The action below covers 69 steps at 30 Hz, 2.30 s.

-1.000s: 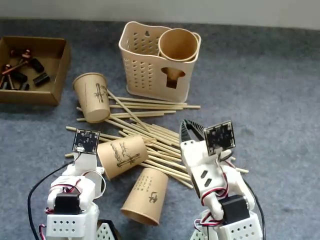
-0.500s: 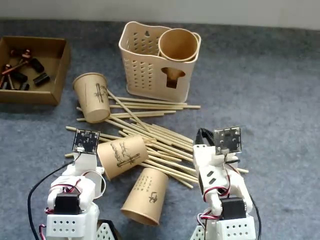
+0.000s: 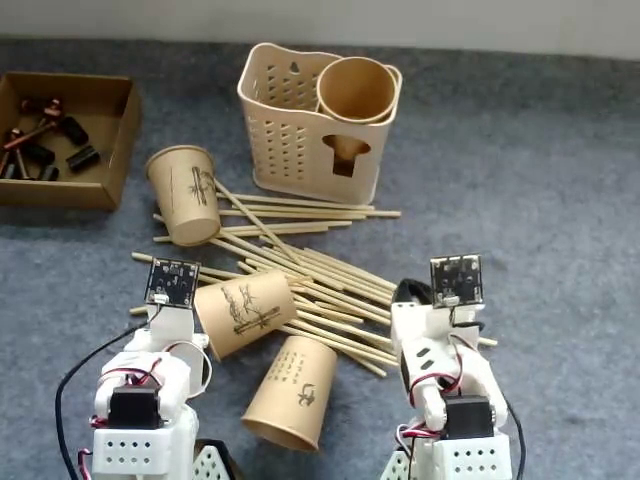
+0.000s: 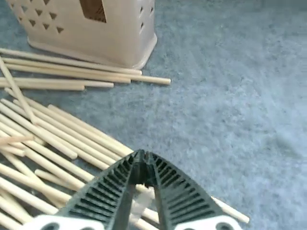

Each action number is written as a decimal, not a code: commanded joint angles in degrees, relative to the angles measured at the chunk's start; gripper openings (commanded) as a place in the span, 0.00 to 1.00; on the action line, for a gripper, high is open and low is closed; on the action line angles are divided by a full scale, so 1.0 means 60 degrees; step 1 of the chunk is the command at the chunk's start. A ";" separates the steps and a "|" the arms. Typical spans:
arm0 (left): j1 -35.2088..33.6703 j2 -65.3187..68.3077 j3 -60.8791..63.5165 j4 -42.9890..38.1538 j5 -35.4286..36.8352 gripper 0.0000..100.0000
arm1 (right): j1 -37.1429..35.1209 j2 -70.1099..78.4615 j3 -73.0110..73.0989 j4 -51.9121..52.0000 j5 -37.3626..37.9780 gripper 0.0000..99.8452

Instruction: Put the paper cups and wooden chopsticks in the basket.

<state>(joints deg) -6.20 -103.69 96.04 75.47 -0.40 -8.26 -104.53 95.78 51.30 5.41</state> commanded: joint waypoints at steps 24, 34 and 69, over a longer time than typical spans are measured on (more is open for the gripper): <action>-0.2659 0.0081 -0.4901 0.0117 -0.4337 0.01 | 0.0095 -0.0066 0.1136 0.0740 0.0044 0.01; -0.4828 0.3832 -0.8271 0.1700 -0.5890 0.01 | 0.0095 -0.0066 0.1136 0.0740 0.0059 0.01; -1.1846 0.6015 -0.7553 0.0117 -1.4344 0.01 | 0.0095 -0.0037 0.1136 0.0740 0.0088 0.01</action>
<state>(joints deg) -76.53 -68.70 53.58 74.07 -76.53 -8.26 -104.53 95.87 55.60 5.41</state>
